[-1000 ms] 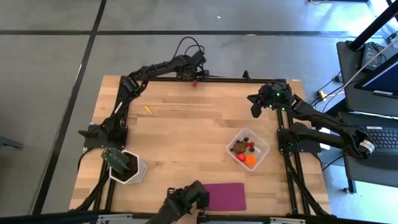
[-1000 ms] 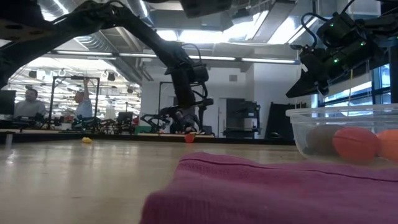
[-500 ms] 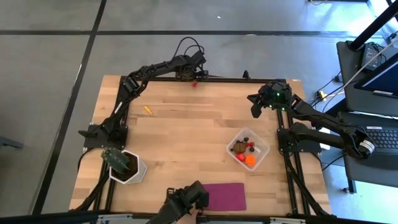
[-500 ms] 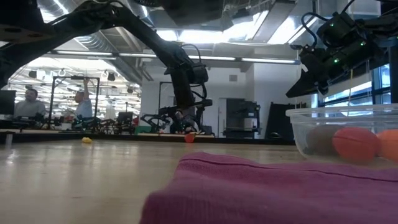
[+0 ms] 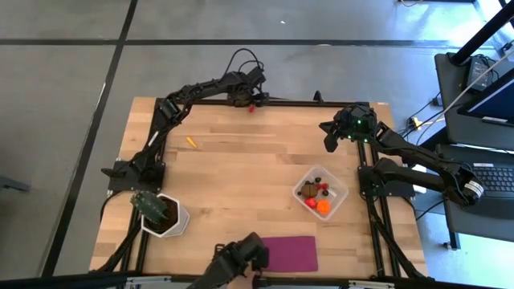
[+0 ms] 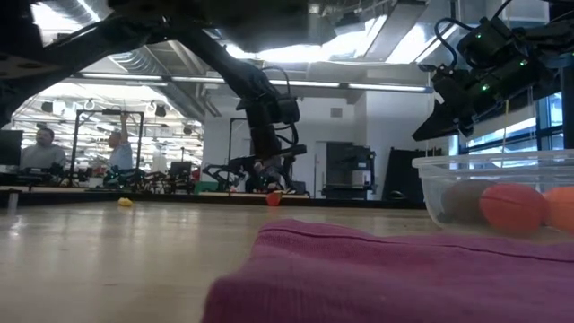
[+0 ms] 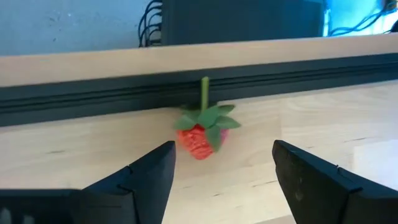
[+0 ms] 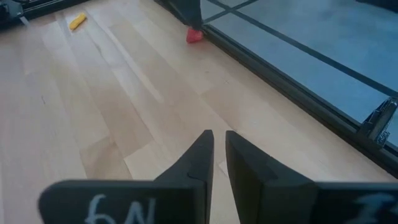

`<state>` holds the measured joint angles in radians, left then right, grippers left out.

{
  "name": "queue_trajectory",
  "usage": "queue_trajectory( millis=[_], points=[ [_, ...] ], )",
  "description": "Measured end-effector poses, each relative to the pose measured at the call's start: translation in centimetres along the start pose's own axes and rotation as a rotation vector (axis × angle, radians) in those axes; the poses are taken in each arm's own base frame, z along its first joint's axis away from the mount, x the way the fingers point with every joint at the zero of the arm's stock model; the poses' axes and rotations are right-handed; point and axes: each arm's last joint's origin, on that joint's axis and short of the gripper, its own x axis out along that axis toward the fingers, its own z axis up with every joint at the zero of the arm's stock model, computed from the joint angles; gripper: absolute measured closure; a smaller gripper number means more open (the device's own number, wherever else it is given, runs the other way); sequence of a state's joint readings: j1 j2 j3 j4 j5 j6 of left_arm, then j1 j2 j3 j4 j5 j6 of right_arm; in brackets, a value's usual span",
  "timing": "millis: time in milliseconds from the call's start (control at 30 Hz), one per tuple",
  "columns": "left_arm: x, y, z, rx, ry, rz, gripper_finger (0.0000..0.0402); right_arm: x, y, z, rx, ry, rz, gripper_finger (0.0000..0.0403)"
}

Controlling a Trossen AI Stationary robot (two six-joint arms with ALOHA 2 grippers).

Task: Pick and placing Produce into tupperware
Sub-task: Put the strawberry into the transparent bin

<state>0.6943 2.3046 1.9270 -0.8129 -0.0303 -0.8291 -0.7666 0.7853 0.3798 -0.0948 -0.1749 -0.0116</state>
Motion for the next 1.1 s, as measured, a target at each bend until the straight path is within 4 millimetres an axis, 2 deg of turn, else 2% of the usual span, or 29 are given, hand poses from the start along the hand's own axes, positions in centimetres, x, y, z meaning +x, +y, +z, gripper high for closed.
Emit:
queue_trajectory(
  millis=[233, 533, 667, 800, 1100],
  points=[
    [0.0, 0.9, 0.5, -0.028, 0.034, 0.021, 0.0143, 0.0, 0.0, 0.0, 0.0, 0.0, 0.0, 0.0357],
    [0.0, 0.8, 0.3, -0.026, 0.049, 0.007, 0.0143, 0.0, 0.0, 0.0, -0.023, 0.0, 0.0, 0.0356],
    [0.7, 0.9, 0.1, -0.028, 0.088, -0.005, 0.0143, 0.0, 0.0, 0.0, -0.027, 0.0, 0.0, 0.0356],
    [2.4, 1.0, -0.2, -0.051, 0.115, 0.004, 0.0143, 0.0, 0.0, 0.0, -0.027, -0.001, 0.0, 0.0356],
    [3.0, 1.0, -0.1, -0.061, 0.085, 0.025, 0.0143, 0.0, 0.0, 0.0, -0.024, 0.002, -0.002, 0.0356]
  ],
)
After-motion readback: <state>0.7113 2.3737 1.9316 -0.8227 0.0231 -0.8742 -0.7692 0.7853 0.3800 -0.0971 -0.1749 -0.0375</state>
